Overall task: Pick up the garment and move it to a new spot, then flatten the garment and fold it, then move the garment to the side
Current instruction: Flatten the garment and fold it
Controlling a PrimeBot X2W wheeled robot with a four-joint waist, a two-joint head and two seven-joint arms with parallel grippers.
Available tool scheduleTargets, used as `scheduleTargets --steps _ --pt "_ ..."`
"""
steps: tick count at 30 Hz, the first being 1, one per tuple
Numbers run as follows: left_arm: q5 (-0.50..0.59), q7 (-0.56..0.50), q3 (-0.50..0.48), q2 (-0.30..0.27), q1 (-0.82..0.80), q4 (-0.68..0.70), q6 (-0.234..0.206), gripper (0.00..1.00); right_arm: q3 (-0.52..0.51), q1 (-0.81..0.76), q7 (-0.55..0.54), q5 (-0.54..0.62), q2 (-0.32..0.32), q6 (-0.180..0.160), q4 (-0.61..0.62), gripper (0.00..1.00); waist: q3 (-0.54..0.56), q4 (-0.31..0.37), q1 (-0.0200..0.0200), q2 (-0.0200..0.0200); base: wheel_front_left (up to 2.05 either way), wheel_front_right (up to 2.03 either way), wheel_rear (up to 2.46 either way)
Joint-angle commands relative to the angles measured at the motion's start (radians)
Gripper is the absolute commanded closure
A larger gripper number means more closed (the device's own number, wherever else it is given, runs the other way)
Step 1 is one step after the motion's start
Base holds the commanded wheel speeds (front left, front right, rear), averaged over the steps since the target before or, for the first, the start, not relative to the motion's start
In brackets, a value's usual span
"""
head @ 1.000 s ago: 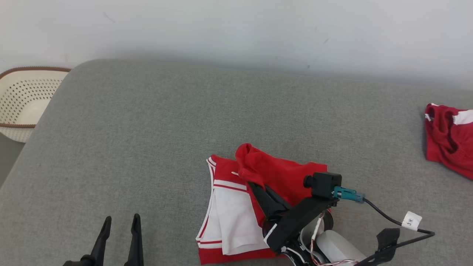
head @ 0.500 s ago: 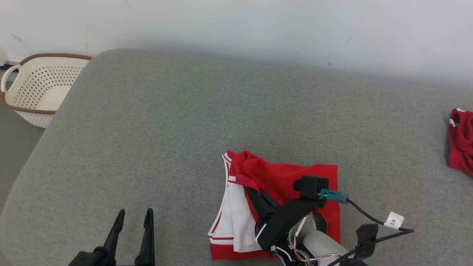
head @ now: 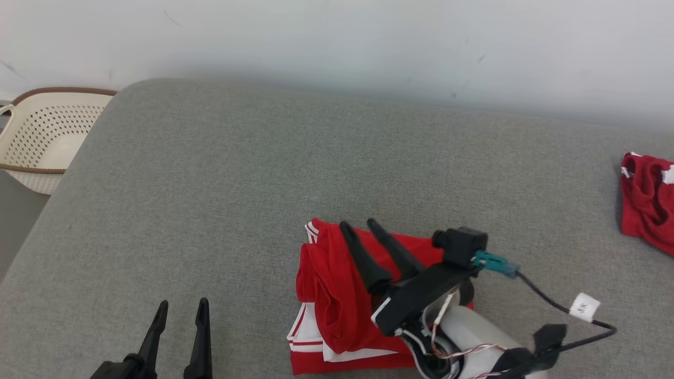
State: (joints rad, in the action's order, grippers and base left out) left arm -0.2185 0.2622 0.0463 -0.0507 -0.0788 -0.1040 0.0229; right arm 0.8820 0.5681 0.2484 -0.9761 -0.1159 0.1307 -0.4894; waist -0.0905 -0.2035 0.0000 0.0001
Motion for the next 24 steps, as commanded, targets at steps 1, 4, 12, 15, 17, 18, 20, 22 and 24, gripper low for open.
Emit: scheduleTargets --steps 1,4,12,15,17,18,20,22,24 --pt "-0.003 0.005 -0.006 -0.001 0.018 0.003 -0.004 0.00 -0.019 0.000 0.010 0.015 -0.029 0.000 0.041 0.00 0.002 0.007 0.0000 -0.0001 0.00 0.00 0.00" --pt "0.000 0.005 -0.012 0.000 0.020 0.007 -0.004 0.00 -0.065 -0.013 0.016 0.057 -0.075 0.000 0.086 0.00 0.002 0.013 0.0000 -0.0001 0.00 0.00 0.00" --pt "0.007 0.005 -0.026 -0.001 0.031 0.018 -0.004 0.00 -0.203 -0.084 0.016 0.205 -0.136 0.000 0.135 0.00 0.005 0.023 0.0000 -0.0001 0.00 0.00 0.00" --pt "0.008 0.005 -0.030 -0.001 0.036 0.020 -0.004 0.00 -0.234 -0.118 0.016 0.282 -0.143 0.000 0.127 0.00 0.007 0.026 0.0000 -0.0001 0.00 0.00 0.00" --pt "0.009 0.005 -0.032 -0.001 0.036 0.020 -0.003 0.00 -0.248 -0.138 0.016 0.314 -0.136 0.000 0.121 0.26 0.008 0.028 0.0000 -0.0001 0.00 0.00 0.00" --pt "0.010 0.005 -0.034 -0.001 0.036 0.021 -0.003 0.00 -0.255 -0.144 0.016 0.325 -0.132 0.000 0.121 0.39 0.009 0.029 0.0000 -0.0001 0.00 0.00 0.00" --pt "0.011 0.005 -0.038 -0.001 0.038 0.021 -0.001 0.00 -0.270 -0.157 0.017 0.346 -0.125 0.000 0.116 0.36 0.010 0.031 0.0000 -0.0001 0.00 0.00 0.00" --pt "0.012 0.005 -0.041 0.000 0.039 0.022 -0.002 0.00 -0.282 -0.169 0.017 0.359 -0.114 0.000 0.109 0.51 0.010 0.033 0.0000 -0.0001 0.00 0.00 0.00" --pt "0.014 0.005 -0.044 -0.001 0.038 0.022 -0.001 0.00 -0.292 -0.174 0.017 0.380 -0.108 0.000 0.101 0.68 0.011 0.034 0.0000 -0.0001 0.00 0.00 0.00"
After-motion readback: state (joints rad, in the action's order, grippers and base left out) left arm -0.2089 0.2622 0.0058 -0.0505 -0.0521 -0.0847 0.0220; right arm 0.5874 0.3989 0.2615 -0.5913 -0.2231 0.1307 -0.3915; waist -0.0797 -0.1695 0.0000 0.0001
